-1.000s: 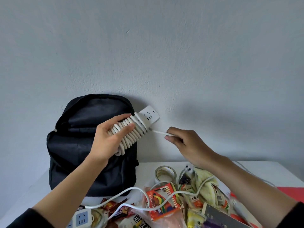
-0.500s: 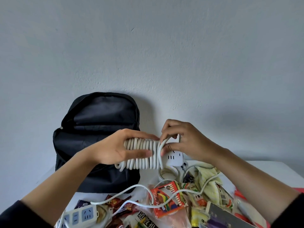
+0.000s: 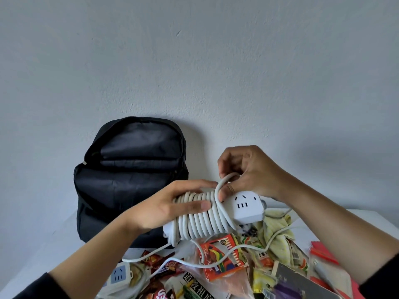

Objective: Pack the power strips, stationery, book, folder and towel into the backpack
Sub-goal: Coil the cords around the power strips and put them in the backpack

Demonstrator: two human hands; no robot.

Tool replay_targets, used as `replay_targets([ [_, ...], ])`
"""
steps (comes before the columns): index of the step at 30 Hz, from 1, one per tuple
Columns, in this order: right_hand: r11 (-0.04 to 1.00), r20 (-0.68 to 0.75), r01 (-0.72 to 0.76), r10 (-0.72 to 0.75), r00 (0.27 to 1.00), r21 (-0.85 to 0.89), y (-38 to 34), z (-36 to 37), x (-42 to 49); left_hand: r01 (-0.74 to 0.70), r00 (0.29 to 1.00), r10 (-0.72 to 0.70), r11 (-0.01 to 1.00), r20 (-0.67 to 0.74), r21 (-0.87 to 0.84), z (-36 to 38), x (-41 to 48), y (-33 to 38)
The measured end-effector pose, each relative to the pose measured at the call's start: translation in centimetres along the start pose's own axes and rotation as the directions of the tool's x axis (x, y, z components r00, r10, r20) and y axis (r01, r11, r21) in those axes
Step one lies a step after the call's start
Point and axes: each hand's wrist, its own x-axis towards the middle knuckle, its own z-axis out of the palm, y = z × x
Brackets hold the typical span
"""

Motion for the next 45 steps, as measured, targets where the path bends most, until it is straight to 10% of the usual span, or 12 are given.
replay_targets([
  [6,0.939,0.115,-0.256,0.235,0.965,0.229,0.8,-1.0,-0.1,-0.101,0.993,0.099,0.995,-0.069,-0.026,0.4,0.0,-0.5],
  [15,0.529,0.103,-0.346,0.435,0.895,0.775,2.4,0.9,0.6,-0.237,0.931,0.100,0.897,-0.352,-0.373,2.3,0.9,-1.1],
  [21,0.815,-0.102,-0.310,0.406,0.908,0.489,2.6,2.5,0.1,-0.263,0.835,0.035,0.902,-0.550,-0.343,1.9,1.8,-0.1],
  [26,0.882,0.031,-0.406,0.411,0.911,0.241,2.2,1.1,-0.3,-0.204,0.779,0.097,0.974,-0.619,-0.103,2.4,1.7,-0.5],
  [31,0.891,0.102,-0.445,0.436,0.894,0.088,0.6,0.2,-1.8,0.004,0.728,0.143,0.977,-0.670,0.213,1.2,1.3,-2.7],
  [36,0.744,-0.030,-0.142,0.162,0.986,-0.653,0.3,2.5,-1.6,0.183,0.759,0.246,0.808,-0.603,0.560,1.0,1.5,-3.4],
  [45,0.680,-0.033,0.096,-0.174,0.984,-0.727,1.3,2.2,-0.8,-0.005,0.874,0.278,0.826,-0.399,0.564,1.1,0.2,-2.7],
])
